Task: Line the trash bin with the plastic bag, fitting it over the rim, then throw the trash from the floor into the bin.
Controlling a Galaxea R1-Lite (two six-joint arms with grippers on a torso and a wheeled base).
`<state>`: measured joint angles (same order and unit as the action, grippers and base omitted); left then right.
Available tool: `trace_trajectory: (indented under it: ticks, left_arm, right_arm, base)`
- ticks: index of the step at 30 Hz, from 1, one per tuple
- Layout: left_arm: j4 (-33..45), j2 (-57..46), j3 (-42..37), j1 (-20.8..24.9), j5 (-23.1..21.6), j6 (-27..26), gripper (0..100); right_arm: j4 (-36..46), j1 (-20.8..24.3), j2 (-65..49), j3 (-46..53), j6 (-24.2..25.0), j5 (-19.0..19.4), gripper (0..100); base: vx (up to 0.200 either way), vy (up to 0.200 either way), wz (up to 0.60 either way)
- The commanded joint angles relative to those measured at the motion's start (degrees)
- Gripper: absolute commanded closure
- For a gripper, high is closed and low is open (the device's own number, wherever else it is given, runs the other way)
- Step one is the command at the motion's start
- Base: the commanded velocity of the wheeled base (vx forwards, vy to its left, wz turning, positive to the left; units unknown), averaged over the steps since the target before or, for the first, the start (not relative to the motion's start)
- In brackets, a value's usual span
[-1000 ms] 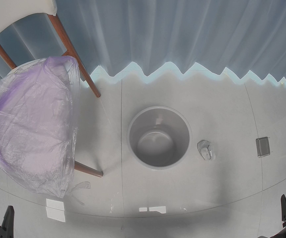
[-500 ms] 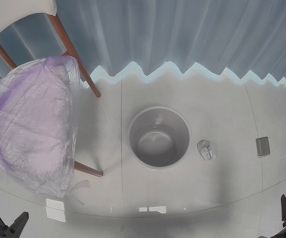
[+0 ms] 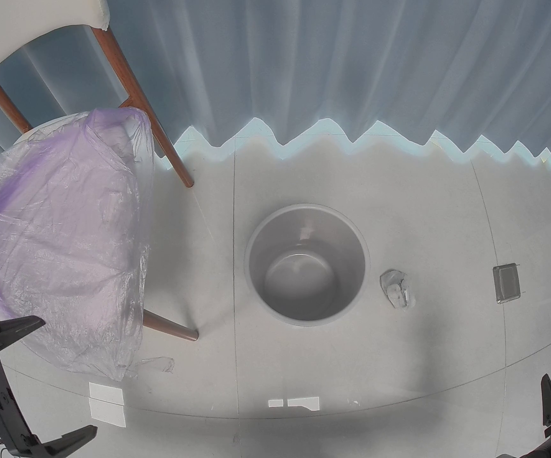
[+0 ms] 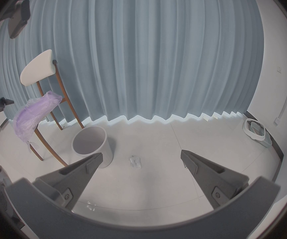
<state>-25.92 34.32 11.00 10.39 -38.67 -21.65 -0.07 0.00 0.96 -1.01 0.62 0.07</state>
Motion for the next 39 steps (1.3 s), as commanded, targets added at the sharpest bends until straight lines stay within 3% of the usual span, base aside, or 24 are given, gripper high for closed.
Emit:
trace_trajectory:
  ticks: [1,7,11,13,15,16,18,19,24,28,32,36,39]
  left_arm:
    - [0.3,11.0,4.3,1.3,-0.1,-0.3,0]
    - [0.6,22.0,13.2,5.0,0.3,-3.0,0]
    - [1.8,26.2,14.7,6.2,4.4,-5.9,0]
    - [4.4,27.0,14.7,8.4,12.0,-8.1,0]
    - [6.4,26.9,14.9,10.4,15.5,-8.3,0]
    - [9.1,26.6,15.2,13.3,21.1,-8.5,0]
    - [10.1,26.5,15.5,14.8,23.7,-8.5,0]
    - [11.2,26.5,15.7,16.6,29.9,-8.6,0]
    - [10.6,26.7,16.3,21.3,48.2,-9.6,0]
    - [10.0,27.2,17.7,26.9,58.4,-10.0,0]
    - [3.7,30.8,19.2,33.1,68.1,-10.5,0]
    - [-6.7,37.8,19.2,43.1,79.5,-9.5,0]
    - [-12.1,42.1,19.0,46.6,86.3,-10.1,0]
  right_arm:
    - [0.0,0.0,-1.0,0.9,0.0,0.0,0]
    - [0.0,0.0,-1.0,0.9,0.0,0.0,0]
    - [0.0,0.0,-1.0,0.9,0.0,0.0,0]
    - [0.0,0.0,-1.0,0.9,0.0,0.0,0]
    - [0.0,0.0,-1.0,0.9,0.0,0.0,0]
    - [0.0,0.0,-1.0,0.9,0.0,0.0,0]
    - [0.0,0.0,-1.0,0.9,0.0,0.0,0]
    - [0.0,0.0,-1.0,0.9,0.0,0.0,0]
    - [0.0,0.0,-1.0,0.9,0.0,0.0,0]
    - [0.0,0.0,-1.0,0.9,0.0,0.0,0]
    - [0.0,0.0,-1.0,0.9,0.0,0.0,0]
    - [0.0,0.0,-1.0,0.9,0.0,0.0,0]
    - [0.0,0.0,-1.0,0.9,0.0,0.0,0]
  base:
    - [0.0,0.0,0.0]
    - [0.0,0.0,0.0]
    - [0.0,0.0,0.0]
    - [0.0,0.0,0.0]
    - [0.0,0.0,0.0]
    - [0.0,0.0,0.0]
    - [0.0,0.0,0.0]
    - [0.0,0.0,0.0]
    - [0.0,0.0,0.0]
    - [0.0,0.0,0.0]
    - [0.0,0.0,0.0]
    - [0.0,0.0,0.0]
    - [0.0,0.0,0.0]
